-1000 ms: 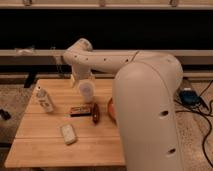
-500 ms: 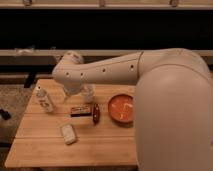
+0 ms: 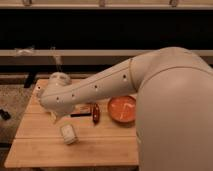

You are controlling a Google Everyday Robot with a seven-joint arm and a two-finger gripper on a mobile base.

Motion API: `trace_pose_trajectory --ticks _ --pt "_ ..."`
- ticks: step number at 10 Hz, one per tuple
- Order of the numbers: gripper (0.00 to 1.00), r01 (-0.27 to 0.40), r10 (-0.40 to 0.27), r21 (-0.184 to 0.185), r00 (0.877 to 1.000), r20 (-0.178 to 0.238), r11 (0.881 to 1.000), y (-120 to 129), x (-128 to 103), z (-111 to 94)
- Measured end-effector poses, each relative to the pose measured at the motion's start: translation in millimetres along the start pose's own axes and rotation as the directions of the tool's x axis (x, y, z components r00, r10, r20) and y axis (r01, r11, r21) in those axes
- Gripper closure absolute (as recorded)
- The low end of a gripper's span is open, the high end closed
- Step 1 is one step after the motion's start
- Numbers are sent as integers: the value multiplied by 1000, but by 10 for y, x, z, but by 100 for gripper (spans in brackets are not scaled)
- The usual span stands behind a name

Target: Wipe the white sponge on the table

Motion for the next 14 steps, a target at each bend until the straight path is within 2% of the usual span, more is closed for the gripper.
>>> trace_pose_trajectory --ticks 2,4,6,9,14 --pt "20 30 -30 9 999 -14 1000 200 97 281" --pt "20 31 -31 4 999 -29 999 274 116 462" --pt "20 22 -21 2 998 -53 1000 277 122 701" --pt "20 -19 17 -21 997 -80 1000 202 78 926" --pt "20 -47 43 -23 987 -153 999 211 108 1307"
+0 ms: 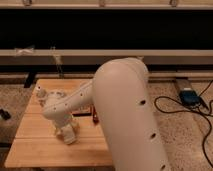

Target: Wipe the white sponge on the table

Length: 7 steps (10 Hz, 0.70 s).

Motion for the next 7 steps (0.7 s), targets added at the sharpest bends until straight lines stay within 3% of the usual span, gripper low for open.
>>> trace_pose_trajectory --ticks 2,5,7 --pt "21 4 -4 -4 1000 -13 1000 26 -7 70" --pt "49 14 -14 -7 1000 -14 1000 57 -13 83" --pt "69 10 -10 -26 1000 9 1000 64 -47 14"
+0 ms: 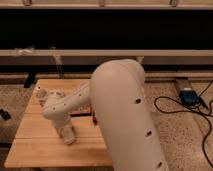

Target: Wipe the white sponge on the table

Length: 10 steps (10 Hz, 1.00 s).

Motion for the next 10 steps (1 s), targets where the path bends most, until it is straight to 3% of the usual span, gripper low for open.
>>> trace_pose_trajectory --ticks 3,4,7,10 --pt "96 -15 15 -22 999 33 1000 -48 -43 -98" --pt "100 -23 25 -28 998 55 999 -87 -78 -129" --pt "100 -16 22 -48 990 138 999 -137 -202 -204" --pt "100 43 -29 -63 977 213 997 -9 -289 -284"
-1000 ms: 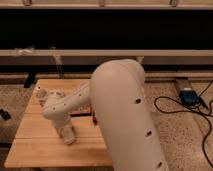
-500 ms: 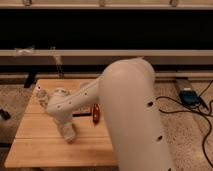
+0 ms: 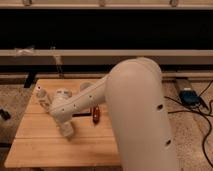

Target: Wipe the white sponge on the table

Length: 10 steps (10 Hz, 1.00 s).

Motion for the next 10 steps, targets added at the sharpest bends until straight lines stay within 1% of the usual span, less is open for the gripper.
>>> trace_pose_trajectory --ticks 2,3,4,5,6,8,9,10 --pt "100 69 -68 -11 997 22 998 215 -7 -18" --pt "100 113 -112 -19 993 32 993 375 -1 -34" --pt "100 160 -159 -26 986 42 987 528 -1 -63" --pt "100 192 -191 -28 981 42 981 597 7 -64" --pt "100 231 -230 -30 972 38 972 697 26 -52" --pt "100 262 -261 -27 965 32 965 756 86 -36" --pt "100 252 -251 -23 967 32 968 736 106 -29" --pt "100 222 -222 -11 975 27 975 618 163 -21"
